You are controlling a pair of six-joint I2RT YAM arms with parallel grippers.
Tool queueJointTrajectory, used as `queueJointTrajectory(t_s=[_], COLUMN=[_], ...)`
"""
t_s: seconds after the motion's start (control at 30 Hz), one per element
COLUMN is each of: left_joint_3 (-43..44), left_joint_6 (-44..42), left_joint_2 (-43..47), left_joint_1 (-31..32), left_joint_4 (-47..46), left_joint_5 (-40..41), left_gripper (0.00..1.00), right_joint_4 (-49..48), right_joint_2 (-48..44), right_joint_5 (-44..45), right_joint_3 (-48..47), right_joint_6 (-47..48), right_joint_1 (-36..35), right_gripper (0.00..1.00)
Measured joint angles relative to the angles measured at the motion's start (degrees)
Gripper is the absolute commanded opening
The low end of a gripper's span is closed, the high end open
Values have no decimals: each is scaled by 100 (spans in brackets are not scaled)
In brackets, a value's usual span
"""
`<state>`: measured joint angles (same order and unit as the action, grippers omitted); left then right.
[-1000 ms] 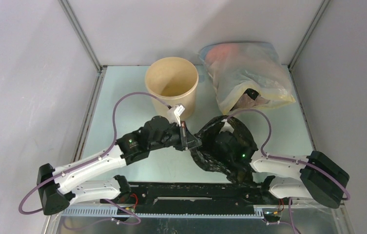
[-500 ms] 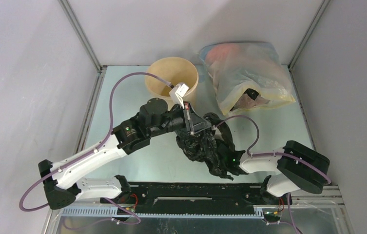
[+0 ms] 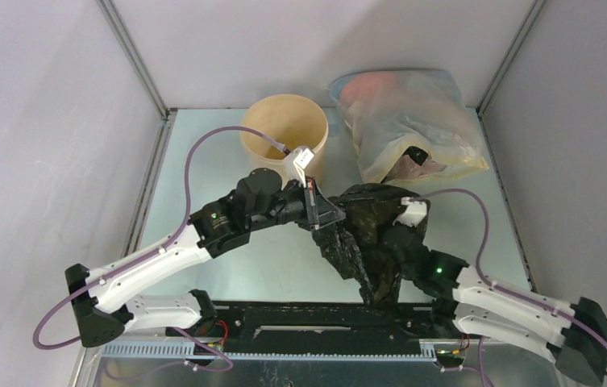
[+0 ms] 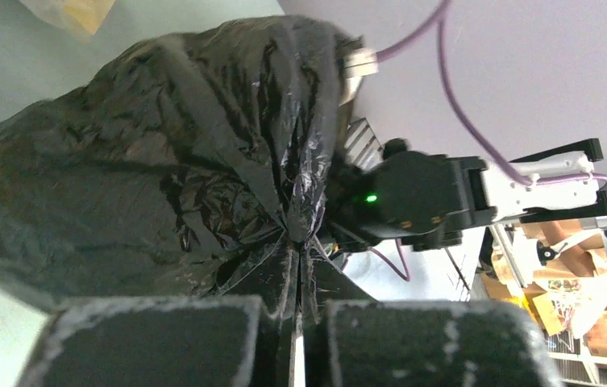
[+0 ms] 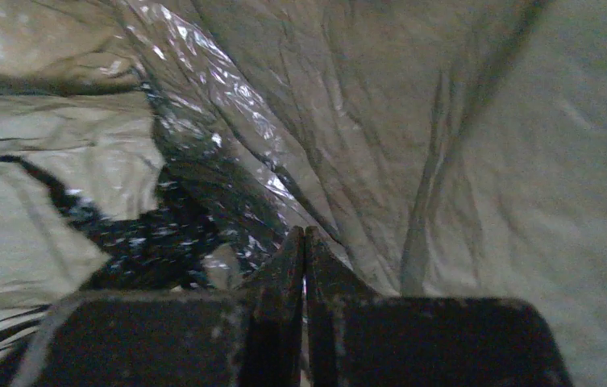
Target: Put the trash bags into the trash bin
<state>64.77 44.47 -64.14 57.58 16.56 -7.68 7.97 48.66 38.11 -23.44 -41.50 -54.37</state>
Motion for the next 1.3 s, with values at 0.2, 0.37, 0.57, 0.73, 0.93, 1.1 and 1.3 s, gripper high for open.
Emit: queueJointTrajectory(t_s=[0.2, 0.37, 0.57, 0.73, 0.93, 1.1, 1.3], left_joint_3=[-107, -225, -535, -592, -527, -422, 396], left_joint_6=[-94, -114, -131, -142, -144, -151, -238], left_joint_2=[0, 0, 0, -24, -177, -308, -413], left_joint_1=[0, 0, 0, 0, 0, 0, 0], left_joint_4=[79, 83, 101, 103, 68, 114, 328], left_joint_5=[2, 2, 2, 0, 0, 7, 46], left_gripper=[0, 0, 0, 0, 0, 0, 0], right_joint_4=[446, -275, -1121, -1980, -3091, -3598, -3654], right_joint_2=[-691, 55, 1325, 2422, 3595, 3888, 3923], right_joint_5=[-157, -874, -1327, -1696, -2186, -2247, -2223], right_joint_3=[-7, -7, -7, -7, -33, -39, -39], right_joint_6=[302, 487, 494, 428, 205, 92, 13], right_joint_1=[17, -103, -203, -258, -444, -586, -632], right_gripper=[0, 0, 0, 0, 0, 0, 0])
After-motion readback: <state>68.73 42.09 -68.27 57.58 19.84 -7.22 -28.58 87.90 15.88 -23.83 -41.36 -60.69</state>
